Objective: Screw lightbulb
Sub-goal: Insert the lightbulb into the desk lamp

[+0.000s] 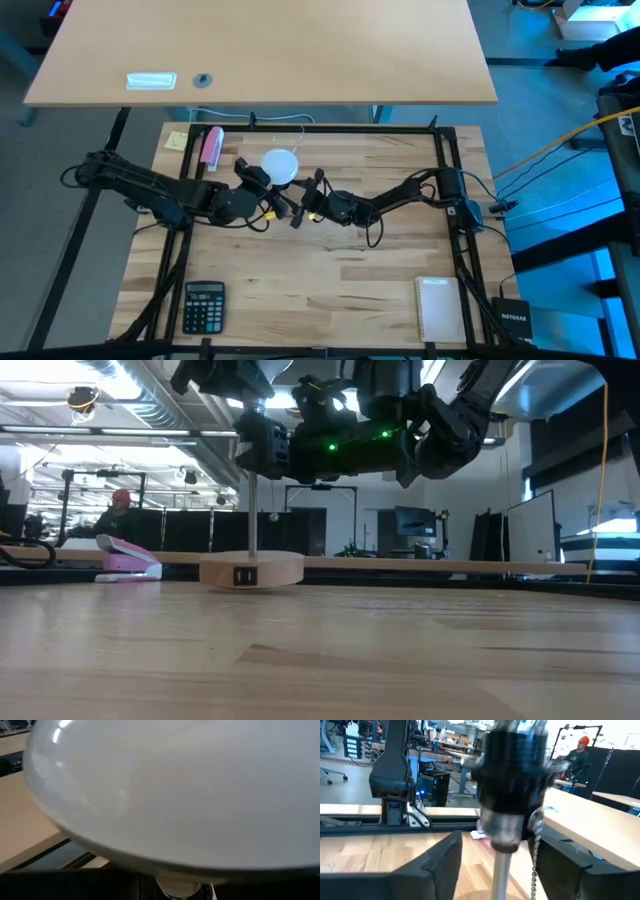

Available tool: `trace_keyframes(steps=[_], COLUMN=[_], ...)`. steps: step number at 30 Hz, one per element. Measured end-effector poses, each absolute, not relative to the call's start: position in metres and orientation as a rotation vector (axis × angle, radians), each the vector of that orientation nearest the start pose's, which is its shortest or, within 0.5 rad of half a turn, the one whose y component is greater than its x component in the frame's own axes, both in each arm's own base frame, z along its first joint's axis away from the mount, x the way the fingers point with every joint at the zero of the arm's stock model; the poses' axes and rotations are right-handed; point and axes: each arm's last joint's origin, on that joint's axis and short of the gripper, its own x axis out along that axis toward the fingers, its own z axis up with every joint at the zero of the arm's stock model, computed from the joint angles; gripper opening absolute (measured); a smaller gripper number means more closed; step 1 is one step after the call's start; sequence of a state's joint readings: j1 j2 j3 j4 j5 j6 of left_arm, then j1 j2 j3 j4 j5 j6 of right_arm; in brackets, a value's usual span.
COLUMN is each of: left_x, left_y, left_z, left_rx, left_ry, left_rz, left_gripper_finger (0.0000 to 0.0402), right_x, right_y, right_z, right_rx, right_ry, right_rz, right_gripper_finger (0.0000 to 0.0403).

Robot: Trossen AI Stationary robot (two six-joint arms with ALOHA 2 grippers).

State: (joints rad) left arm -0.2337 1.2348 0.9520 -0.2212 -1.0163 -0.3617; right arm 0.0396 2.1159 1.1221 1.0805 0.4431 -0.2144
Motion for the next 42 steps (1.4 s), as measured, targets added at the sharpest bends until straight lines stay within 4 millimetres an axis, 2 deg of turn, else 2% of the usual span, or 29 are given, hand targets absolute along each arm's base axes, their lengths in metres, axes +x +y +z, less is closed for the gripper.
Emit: trace_keyframes(steps=[5,9,14,21,29,36,42], left_x=[0.256,0.256,0.256,0.256,0.256,0.258,0.257], left_y=[-0.035,-0.035,-0.033,-0.034,-0.037,-0.044,-0.043], left_z=[0.302,0.302,0.302,0.301,0.302,0.310,0.311], left_rx=[-0.035,-0.038,-0.037,-0.030,-0.026,-0.012,-0.012], left_ry=[0.273,0.271,0.275,0.281,0.274,0.226,0.213], left_rz=[0.837,0.838,0.839,0.833,0.821,0.772,0.811], left_gripper_finger=[0.0133,0.0133,0.0133,0.0133,0.0133,0.0133,0.0133], right_x=[0.435,0.441,0.447,0.447,0.447,0.447,0.446], right_y=[-0.013,-0.021,-0.021,-0.020,-0.021,-0.019,-0.014], right_z=[0.170,0.171,0.175,0.177,0.176,0.178,0.185], right_rx=[-0.184,-0.194,-0.202,-0.195,-0.161,-0.048,-0.023], right_ry=[-0.079,-0.049,-0.027,-0.034,-0.032,-0.047,-0.063], right_rz=[-0.443,-0.333,-0.312,-0.314,-0.353,-0.258,-0.244], right_gripper_finger=[0.0248,0.0249,0.0232,0.0152,0.0152,0.0152,0.0152])
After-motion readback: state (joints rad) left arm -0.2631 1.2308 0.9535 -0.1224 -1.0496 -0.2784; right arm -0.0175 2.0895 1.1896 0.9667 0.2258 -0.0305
